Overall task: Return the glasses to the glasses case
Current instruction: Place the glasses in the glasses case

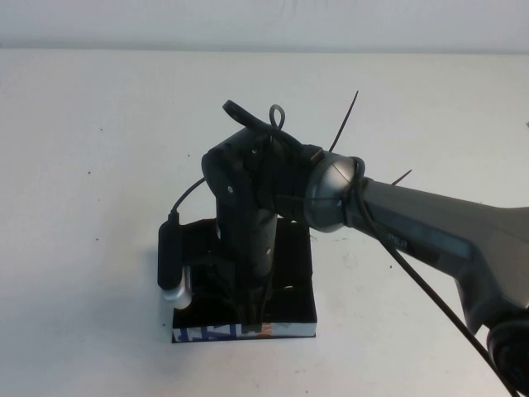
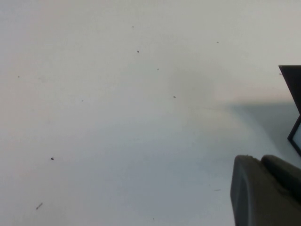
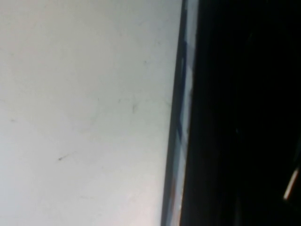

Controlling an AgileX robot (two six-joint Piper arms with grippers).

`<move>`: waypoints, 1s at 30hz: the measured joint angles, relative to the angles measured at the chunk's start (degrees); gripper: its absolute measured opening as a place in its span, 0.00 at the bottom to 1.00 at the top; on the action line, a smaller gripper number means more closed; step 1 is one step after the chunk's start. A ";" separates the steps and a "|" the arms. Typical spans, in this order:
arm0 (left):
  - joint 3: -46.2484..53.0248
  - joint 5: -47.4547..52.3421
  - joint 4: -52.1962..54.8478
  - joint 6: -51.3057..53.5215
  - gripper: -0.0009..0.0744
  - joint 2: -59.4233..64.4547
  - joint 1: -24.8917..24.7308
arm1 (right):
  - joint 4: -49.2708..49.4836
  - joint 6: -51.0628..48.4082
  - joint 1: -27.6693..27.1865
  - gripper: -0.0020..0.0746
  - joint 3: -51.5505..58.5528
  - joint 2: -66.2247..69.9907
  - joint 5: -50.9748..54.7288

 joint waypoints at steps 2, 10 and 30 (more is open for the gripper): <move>0.00 0.00 0.00 0.00 0.01 0.00 0.00 | 0.00 0.00 0.00 0.12 0.11 0.00 0.00; 0.00 0.00 0.00 0.00 0.01 0.00 0.00 | -0.58 0.00 0.00 0.12 2.14 -0.11 -0.55; 0.00 0.00 0.00 0.00 0.01 0.00 0.00 | -1.81 3.08 0.00 0.42 -0.19 -0.90 -0.21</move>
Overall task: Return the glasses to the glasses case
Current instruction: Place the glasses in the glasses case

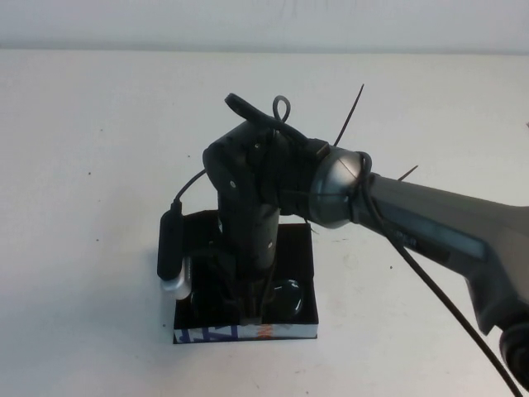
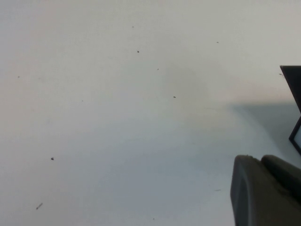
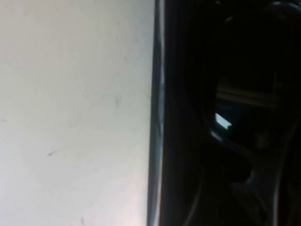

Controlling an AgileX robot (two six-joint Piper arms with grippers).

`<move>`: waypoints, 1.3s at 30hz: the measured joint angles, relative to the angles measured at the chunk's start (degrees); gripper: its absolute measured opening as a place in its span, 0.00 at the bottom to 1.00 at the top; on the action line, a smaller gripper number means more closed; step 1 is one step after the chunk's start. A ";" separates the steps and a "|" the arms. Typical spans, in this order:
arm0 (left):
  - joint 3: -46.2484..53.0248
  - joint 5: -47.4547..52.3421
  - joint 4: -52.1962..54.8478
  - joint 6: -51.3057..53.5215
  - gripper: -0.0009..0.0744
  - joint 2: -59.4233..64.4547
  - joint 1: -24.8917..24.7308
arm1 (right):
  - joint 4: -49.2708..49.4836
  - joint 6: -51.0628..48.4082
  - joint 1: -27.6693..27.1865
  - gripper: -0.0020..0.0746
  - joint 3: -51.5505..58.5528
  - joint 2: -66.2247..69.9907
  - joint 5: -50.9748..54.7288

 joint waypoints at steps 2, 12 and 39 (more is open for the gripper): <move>0.00 0.00 0.00 0.00 0.01 0.00 0.00 | -0.11 0.00 0.00 0.42 -0.04 -1.08 0.03; 0.00 0.00 0.00 0.00 0.01 0.00 0.00 | -3.61 13.20 0.00 0.37 5.60 -12.99 0.27; 0.00 0.00 2.58 2.69 0.01 0.00 0.00 | 11.49 18.42 -9.31 0.01 13.69 -23.33 -10.36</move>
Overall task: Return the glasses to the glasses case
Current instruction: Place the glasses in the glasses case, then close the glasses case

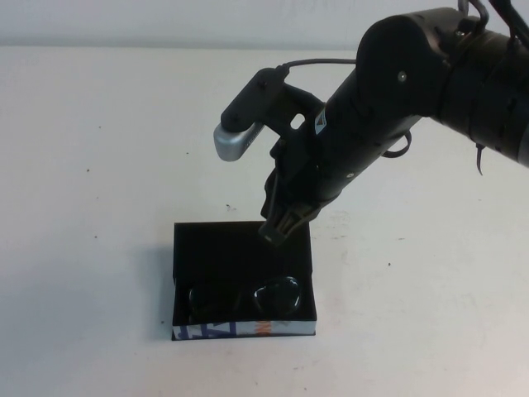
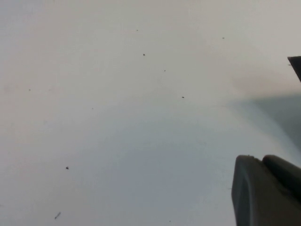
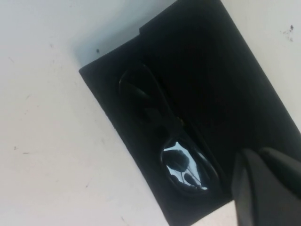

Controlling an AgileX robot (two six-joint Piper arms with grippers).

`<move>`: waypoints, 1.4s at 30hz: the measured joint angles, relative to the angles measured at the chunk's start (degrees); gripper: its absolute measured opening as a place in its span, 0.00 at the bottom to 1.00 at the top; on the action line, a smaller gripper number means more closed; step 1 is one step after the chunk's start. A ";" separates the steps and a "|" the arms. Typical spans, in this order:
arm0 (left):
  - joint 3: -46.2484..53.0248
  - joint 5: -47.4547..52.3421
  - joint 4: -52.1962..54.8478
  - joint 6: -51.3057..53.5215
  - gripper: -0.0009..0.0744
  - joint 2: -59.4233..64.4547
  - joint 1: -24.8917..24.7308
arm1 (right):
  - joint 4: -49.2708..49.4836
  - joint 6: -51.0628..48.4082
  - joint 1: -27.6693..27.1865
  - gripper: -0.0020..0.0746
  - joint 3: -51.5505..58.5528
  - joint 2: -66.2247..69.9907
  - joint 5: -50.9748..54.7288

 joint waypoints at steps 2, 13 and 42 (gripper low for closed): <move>0.00 0.00 0.09 0.12 0.01 0.00 0.00 | 0.35 -0.14 0.00 0.01 0.00 0.00 0.27; 0.12 -16.80 -7.97 -7.82 0.01 0.00 0.00 | 0.97 1.02 0.00 0.01 0.00 0.00 0.47; -25.52 16.10 -34.17 19.74 0.01 49.97 0.00 | 1.19 11.52 0.00 0.01 0.12 0.00 -1.68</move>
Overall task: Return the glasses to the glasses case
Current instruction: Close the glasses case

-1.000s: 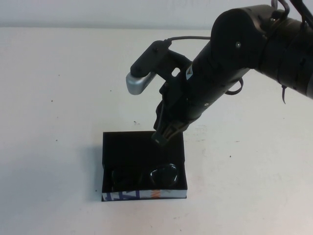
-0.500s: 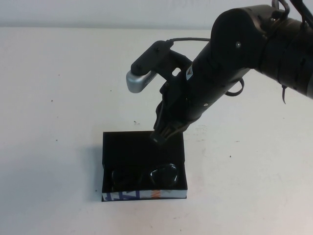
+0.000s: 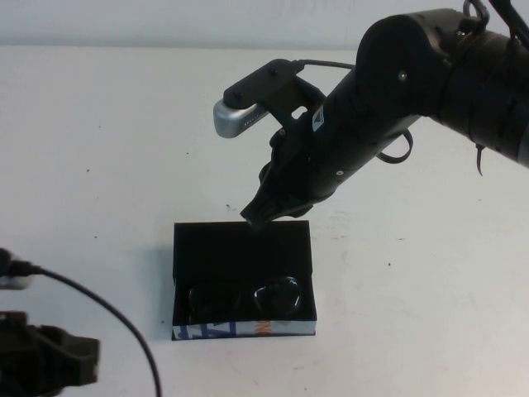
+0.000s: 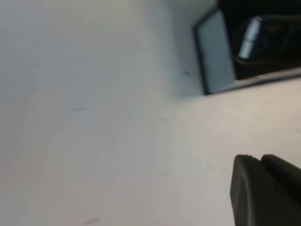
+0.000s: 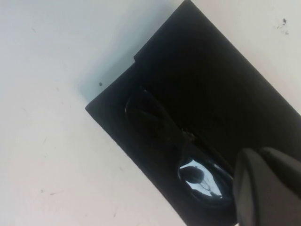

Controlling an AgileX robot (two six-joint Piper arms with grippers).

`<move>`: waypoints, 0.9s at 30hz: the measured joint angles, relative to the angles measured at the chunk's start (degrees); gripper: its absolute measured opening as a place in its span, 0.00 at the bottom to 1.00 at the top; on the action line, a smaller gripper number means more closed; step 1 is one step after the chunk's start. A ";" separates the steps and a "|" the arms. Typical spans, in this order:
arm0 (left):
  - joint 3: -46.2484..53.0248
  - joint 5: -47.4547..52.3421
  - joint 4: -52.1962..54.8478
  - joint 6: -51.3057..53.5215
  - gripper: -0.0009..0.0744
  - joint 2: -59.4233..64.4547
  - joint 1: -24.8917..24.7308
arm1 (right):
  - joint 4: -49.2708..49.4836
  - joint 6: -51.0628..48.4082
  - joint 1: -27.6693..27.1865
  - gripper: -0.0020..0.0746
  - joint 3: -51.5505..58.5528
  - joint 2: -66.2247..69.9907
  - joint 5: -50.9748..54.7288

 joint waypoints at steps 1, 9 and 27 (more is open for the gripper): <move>-0.42 0.91 -4.86 6.54 0.01 2.57 0.00 | 0.00 0.35 -0.09 0.01 0.00 0.00 0.00; -0.67 -3.77 -40.70 45.02 0.01 22.14 -6.45 | 0.60 2.70 -3.05 0.01 0.00 0.97 -0.14; -9.96 -8.44 -68.88 81.61 0.01 49.26 -15.44 | 3.16 2.79 -5.43 0.01 -0.56 8.64 -6.25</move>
